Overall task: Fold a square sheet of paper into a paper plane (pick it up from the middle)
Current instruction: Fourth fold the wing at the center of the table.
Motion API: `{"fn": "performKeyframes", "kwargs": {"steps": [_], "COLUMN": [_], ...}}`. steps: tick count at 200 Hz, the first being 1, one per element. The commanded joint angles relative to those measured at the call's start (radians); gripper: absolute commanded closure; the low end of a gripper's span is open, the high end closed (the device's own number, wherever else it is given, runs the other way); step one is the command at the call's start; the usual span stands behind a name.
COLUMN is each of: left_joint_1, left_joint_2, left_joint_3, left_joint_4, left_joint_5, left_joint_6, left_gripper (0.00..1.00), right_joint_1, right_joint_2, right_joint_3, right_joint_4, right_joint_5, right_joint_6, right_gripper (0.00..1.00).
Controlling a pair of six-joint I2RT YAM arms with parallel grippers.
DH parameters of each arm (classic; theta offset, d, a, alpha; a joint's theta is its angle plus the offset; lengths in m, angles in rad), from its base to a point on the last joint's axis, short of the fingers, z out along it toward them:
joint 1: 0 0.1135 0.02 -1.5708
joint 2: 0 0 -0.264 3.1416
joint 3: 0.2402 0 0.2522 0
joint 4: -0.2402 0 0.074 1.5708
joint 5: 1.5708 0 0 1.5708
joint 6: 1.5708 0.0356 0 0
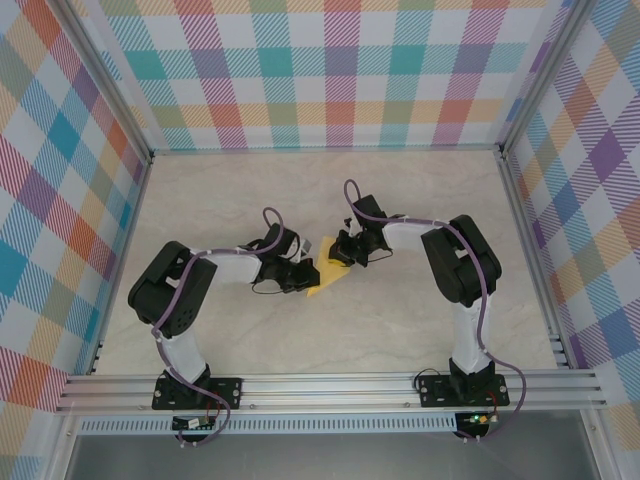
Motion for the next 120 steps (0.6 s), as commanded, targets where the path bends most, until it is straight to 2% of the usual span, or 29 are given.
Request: {"fn": "performKeyframes", "kwargs": {"steps": [1, 89, 120], "left_joint_1": [0.009, 0.006, 0.014], "left_joint_2": [-0.040, -0.111, -0.209], "left_joint_3": [-0.040, -0.084, -0.056], "left_joint_4": [-0.130, -0.190, -0.108], "left_joint_5": [0.025, 0.016, -0.027], "left_joint_6": [0.039, 0.055, 0.015], "left_gripper": [0.93, 0.96, 0.96], "right_joint_1": [0.003, 0.003, 0.004], "right_joint_2": [0.100, 0.099, 0.097], "right_joint_3": [-0.033, -0.036, -0.038], "right_joint_4": [-0.084, -0.081, -0.077], "right_joint_5": [0.152, 0.152, 0.150], "right_joint_6": [-0.013, -0.014, -0.013], "right_gripper": [0.96, 0.97, 0.97]}}
